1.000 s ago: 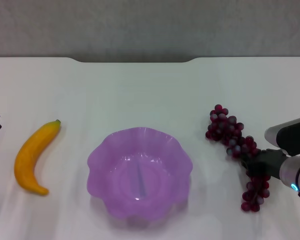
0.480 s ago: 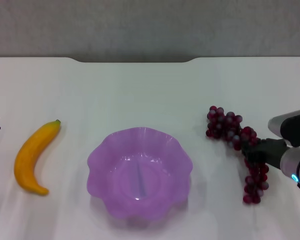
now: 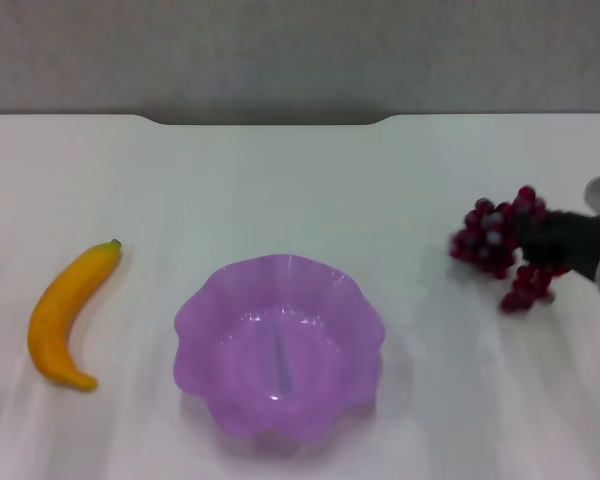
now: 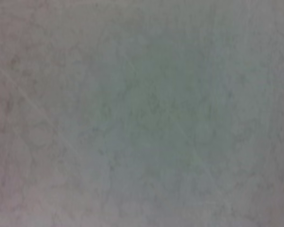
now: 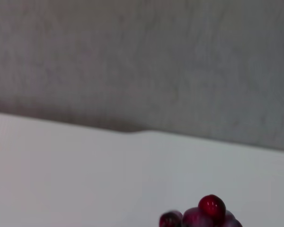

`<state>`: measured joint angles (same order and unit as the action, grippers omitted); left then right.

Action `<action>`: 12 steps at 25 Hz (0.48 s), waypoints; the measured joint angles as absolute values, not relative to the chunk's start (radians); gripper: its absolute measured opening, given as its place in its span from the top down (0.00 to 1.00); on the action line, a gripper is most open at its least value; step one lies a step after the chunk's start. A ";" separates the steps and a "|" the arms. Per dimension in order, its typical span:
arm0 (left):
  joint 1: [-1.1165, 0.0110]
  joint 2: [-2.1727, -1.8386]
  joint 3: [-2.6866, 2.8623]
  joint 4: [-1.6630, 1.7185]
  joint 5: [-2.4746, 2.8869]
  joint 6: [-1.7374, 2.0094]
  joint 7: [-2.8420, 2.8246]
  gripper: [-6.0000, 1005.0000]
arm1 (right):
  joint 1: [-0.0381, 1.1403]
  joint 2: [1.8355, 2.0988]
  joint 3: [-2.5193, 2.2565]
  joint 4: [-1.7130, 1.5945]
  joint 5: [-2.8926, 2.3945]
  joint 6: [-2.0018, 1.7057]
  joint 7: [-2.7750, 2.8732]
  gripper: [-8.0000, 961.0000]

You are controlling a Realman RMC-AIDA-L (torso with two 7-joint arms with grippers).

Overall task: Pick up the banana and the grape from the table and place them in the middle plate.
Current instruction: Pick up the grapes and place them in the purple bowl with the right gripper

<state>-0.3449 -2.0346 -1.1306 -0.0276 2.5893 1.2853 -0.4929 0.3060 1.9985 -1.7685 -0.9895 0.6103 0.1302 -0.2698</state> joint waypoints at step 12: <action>-0.348 -2.035 -1.131 -0.028 2.589 1.285 -0.491 0.11 | 0.283 1.998 -1.713 -1.226 0.611 0.218 -0.406 0.71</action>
<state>-0.3478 -2.0348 -1.1306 -0.0276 2.5893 1.2853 -0.4910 0.2834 1.9979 -1.7133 -1.2255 0.6107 0.2181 -0.4057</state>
